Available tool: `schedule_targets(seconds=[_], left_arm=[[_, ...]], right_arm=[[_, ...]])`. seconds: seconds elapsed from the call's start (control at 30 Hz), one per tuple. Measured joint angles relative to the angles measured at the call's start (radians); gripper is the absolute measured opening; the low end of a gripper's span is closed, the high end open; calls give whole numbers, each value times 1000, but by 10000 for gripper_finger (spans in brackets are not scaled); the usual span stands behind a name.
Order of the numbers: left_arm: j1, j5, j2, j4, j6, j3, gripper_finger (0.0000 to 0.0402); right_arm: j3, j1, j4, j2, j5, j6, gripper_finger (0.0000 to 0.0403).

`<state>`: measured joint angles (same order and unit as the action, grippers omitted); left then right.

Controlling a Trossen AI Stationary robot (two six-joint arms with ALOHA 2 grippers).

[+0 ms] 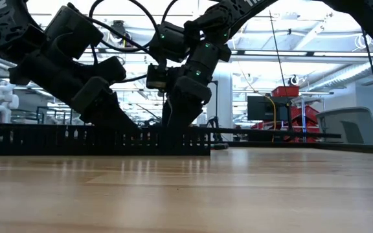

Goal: Ziptie cables

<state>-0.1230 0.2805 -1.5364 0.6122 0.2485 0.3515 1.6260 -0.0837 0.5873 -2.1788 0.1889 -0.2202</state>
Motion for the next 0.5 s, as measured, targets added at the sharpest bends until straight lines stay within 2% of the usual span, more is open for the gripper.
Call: schedule_targets(seconds=[0.17,0.5], left_arm=[[0,2,0,-1,0,0,207],[0,6,0,-1,0,-1,207]], right_arm=[[0,1,-1,2,1,-28,333],[0,1,-7,13,-3,-28,334]])
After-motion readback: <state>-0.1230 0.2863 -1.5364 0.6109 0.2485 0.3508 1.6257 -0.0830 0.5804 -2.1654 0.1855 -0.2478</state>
